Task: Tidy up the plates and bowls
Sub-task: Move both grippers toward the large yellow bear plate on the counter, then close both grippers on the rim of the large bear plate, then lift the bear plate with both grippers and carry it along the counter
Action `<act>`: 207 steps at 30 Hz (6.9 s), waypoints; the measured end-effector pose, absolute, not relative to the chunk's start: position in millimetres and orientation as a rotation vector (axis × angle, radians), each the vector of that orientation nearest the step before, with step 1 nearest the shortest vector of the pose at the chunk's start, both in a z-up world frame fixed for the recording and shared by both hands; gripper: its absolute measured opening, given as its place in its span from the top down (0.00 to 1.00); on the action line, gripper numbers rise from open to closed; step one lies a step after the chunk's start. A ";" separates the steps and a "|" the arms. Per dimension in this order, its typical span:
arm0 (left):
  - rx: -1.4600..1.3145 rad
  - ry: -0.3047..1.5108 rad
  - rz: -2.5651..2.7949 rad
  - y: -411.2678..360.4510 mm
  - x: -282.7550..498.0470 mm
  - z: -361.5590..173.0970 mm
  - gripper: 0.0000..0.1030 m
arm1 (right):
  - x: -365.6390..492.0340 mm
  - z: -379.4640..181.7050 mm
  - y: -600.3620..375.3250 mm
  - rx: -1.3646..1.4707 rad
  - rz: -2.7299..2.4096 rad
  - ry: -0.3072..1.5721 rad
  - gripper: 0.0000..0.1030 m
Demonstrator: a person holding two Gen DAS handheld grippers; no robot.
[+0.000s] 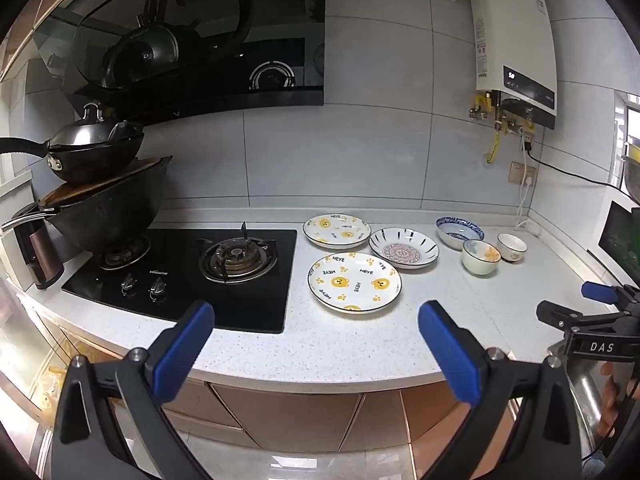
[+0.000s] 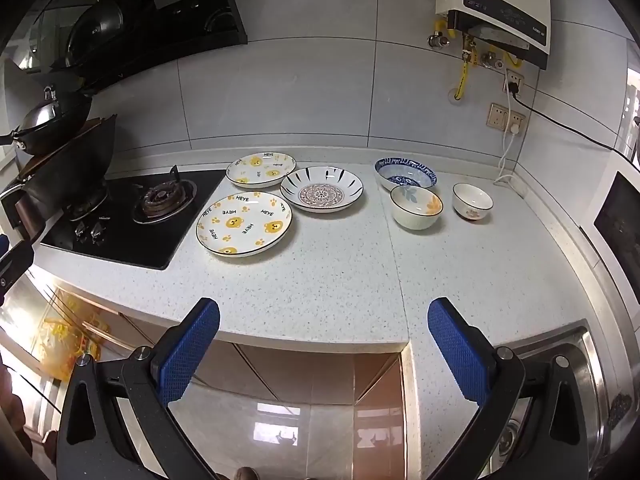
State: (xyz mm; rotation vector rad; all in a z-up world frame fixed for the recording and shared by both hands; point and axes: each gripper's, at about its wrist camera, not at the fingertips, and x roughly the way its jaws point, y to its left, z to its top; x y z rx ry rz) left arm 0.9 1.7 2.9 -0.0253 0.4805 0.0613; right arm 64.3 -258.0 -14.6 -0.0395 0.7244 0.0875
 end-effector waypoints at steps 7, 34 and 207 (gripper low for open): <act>-0.028 0.490 0.084 -13.4 13.0 3.5 0.00 | 77.7 -14.8 -273.6 -0.032 0.124 0.711 0.01; 0.015 0.501 0.078 -65.7 43.3 9.9 0.00 | 97.9 -15.1 -329.5 0.007 0.128 0.703 0.01; -0.489 1.323 -0.454 95.8 350.7 -179.2 0.90 | 298.0 -158.3 -213.9 0.324 0.366 1.264 0.87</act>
